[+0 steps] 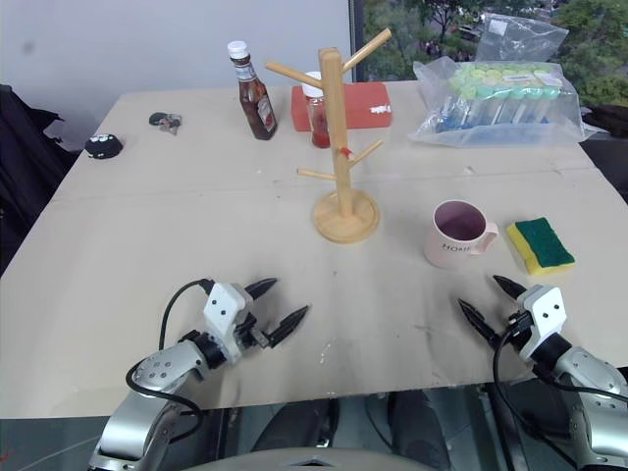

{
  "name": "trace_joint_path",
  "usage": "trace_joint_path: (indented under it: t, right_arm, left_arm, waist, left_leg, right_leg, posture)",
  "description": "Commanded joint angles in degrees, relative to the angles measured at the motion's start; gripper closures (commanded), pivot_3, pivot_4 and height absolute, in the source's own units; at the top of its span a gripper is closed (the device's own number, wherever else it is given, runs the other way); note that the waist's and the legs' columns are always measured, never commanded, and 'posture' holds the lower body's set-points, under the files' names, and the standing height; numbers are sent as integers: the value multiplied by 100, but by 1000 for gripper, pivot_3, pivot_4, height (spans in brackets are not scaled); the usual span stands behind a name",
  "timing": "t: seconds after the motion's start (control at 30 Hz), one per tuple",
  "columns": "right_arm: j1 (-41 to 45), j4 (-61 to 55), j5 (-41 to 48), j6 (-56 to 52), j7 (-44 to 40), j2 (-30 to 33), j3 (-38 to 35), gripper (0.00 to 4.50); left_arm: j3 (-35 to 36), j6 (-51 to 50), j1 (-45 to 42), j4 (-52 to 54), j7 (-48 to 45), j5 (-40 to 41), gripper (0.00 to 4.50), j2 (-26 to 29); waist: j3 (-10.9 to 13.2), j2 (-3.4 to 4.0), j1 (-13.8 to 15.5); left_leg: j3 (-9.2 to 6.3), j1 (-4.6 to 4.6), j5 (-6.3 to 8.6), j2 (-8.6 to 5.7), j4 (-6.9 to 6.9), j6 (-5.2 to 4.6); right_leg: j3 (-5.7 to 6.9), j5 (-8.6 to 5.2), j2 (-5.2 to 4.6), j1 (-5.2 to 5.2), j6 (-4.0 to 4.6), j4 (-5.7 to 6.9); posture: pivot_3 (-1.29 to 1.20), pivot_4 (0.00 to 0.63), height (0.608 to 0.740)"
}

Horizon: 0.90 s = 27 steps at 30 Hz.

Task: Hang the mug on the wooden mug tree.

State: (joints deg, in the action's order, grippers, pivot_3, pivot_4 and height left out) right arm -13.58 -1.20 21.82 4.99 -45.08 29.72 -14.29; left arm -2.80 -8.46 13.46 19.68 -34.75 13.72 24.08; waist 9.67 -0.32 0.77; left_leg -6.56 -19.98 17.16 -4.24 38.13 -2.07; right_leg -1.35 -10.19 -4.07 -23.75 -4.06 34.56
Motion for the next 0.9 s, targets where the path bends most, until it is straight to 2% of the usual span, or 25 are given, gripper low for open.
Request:
trace_joint_path:
  t: [0.03, 0.67, 0.9]
  right_arm:
    - [9, -103, 53, 18, -46, 81, -118, 140]
    - [93, -95, -4, -86, 14, 137, -158, 140]
    - [538, 69, -245, 106, 766, -16, -381, 140]
  left_arm:
    - [34, 95, -1, 165, -35, 50, 0, 16]
    - [73, 56, 13, 444, -151, 166, 0, 124]
    - [-71, -187, -333, 959, -481, 477, 0, 328]
  waist:
    - [0, 0, -1]
    - [0, 0, 0]
    - [0, 0, -1]
  left_leg:
    - [0, 0, 0, 0, 0, 0]
    - [0, 0, 0, 0, 0, 0]
    - [0, 0, 0, 0, 1, 0]
  right_leg:
    - [0, 0, 0, 0, 0, 0]
    - [0, 0, 0, 0, 0, 0]
    - [1, 0, 1, 0, 0, 1]
  posture:
    - [0, 150, 737]
    - [0, 150, 737]
    - [0, 150, 737]
